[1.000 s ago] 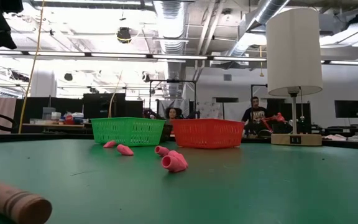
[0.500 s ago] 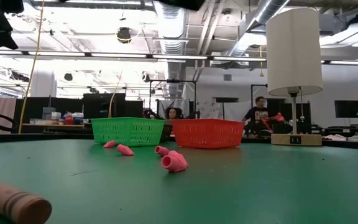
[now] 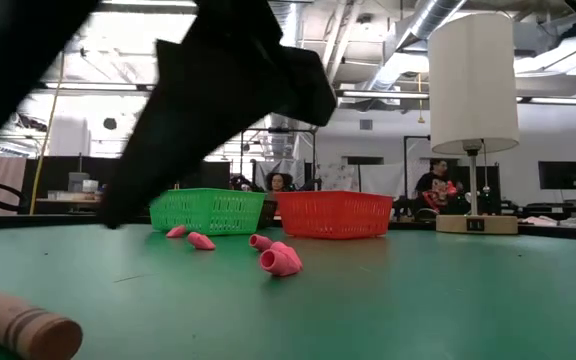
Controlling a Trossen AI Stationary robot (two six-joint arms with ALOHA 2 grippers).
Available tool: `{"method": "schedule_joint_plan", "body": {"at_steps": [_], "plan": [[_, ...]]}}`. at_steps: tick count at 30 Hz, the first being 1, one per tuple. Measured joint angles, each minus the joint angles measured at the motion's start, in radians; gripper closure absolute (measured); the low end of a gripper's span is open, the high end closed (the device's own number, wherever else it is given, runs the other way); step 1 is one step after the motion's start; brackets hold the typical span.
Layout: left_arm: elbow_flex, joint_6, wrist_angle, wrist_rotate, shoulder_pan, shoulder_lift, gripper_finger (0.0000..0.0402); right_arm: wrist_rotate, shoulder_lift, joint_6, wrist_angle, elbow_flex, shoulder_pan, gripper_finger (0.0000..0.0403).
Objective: Sort crayons
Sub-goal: Put the brown crayon into the bin
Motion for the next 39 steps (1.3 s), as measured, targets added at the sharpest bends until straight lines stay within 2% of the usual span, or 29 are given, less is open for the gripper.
{"method": "schedule_joint_plan", "body": {"at_steps": [3, 8, 20, 29, 36, 39], "plan": [[0.0, 0.006, 0.0, -0.001, 0.0, 0.0, 0.0189, 0.004, 0.0, 0.002, -0.058, 0.0, -0.005, 0.02], [0.0, 0.014, 0.0, -0.001, 0.0, 0.0, 0.0189, 0.007, 0.011, 0.003, -0.012, 0.002, -0.002, 0.02], [0.0, 0.037, 0.0, -0.002, 0.0, 0.0, 0.0189, 0.015, 0.05, 0.032, -0.042, 0.001, 0.009, 0.0205], [0.0, 0.037, 0.0, -0.002, 0.0, 0.0, 0.0189, 0.032, 0.048, 0.107, -0.168, 0.003, 0.004, 0.0269], [0.0, 0.042, 0.0, -0.017, 0.0, 0.0, 0.0189, 0.035, 0.048, 0.105, -0.182, 0.003, -0.009, 0.0311], [0.0, 0.042, 0.0, -0.024, 0.0, 0.0, 0.0189, 0.029, 0.048, 0.103, -0.187, 0.003, -0.015, 0.0343]]}}
